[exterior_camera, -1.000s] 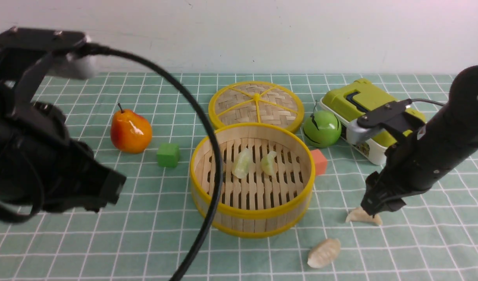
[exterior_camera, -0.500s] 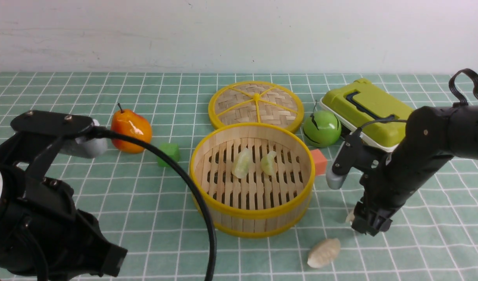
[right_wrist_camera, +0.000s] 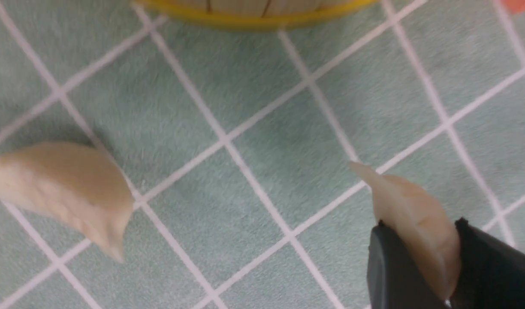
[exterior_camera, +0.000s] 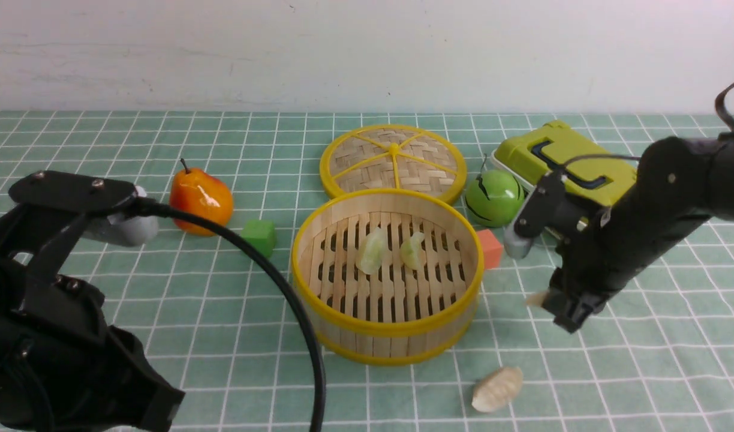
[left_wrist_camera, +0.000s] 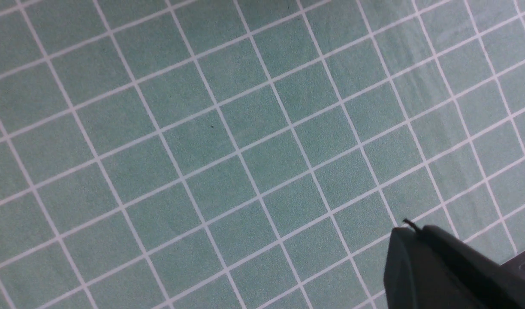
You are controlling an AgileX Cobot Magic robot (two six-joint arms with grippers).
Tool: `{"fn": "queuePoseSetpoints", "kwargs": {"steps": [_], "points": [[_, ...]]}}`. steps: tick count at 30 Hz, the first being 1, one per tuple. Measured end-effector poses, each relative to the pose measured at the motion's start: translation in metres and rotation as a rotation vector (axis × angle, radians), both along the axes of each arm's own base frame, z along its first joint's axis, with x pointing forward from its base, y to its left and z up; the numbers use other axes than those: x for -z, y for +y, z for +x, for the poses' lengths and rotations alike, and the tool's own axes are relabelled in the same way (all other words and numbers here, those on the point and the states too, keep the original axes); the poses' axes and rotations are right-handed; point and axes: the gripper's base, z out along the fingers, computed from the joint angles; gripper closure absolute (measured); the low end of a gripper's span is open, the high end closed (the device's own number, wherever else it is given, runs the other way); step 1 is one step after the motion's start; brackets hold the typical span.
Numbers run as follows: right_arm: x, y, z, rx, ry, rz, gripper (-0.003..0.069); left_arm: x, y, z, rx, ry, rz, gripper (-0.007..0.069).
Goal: Put the dumplings into the steamer on the table with the blue tablecloth.
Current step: 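Reach for and grasp a dumpling lying on the table beside the steamer, then place the dumpling in the bamboo steamer basket with the right gripper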
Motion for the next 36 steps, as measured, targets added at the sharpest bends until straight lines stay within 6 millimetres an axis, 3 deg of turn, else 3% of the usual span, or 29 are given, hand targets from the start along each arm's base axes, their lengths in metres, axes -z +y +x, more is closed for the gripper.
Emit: {"fn": "queuePoseSetpoints", "kwargs": {"steps": [3,5,9,11,14,19,24,28,33,36], "points": [[-0.033,0.014,0.003,0.069,-0.040,0.089,0.0482,-0.009,0.007,-0.010,0.001,-0.051,-0.025,0.0638],[-0.060,0.037,0.004,0.123,-0.056,0.193,0.0482,-0.016,0.014,-0.023,0.008,-0.105,-0.042,0.0638],[-0.079,0.077,0.003,0.177,-0.044,0.312,0.0482,-0.018,0.028,-0.044,0.015,-0.180,-0.070,0.0638],[-0.080,0.095,0.002,0.173,-0.029,0.332,0.0482,-0.016,0.032,-0.051,0.014,-0.201,-0.081,0.0638],[-0.056,0.134,0.002,0.115,0.016,0.296,0.0482,-0.005,0.040,-0.064,0.015,-0.214,-0.087,0.0638],[-0.014,0.168,0.003,0.107,0.072,0.239,0.0482,0.008,0.044,-0.070,0.015,-0.204,-0.074,0.0638],[0.009,0.174,0.011,0.182,0.061,0.222,0.0450,0.009,0.044,-0.070,0.015,-0.204,-0.074,0.0638],[0.016,0.173,0.015,0.247,0.071,0.219,0.0330,0.009,0.044,-0.070,0.014,-0.205,-0.075,0.0638],[0.010,0.171,0.012,0.300,0.130,0.195,0.0190,0.009,0.044,-0.070,0.014,-0.205,-0.074,0.0638],[-0.014,0.167,0.006,0.316,0.178,0.158,0.0139,0.009,0.044,-0.070,0.014,-0.205,-0.073,0.0638]]}}
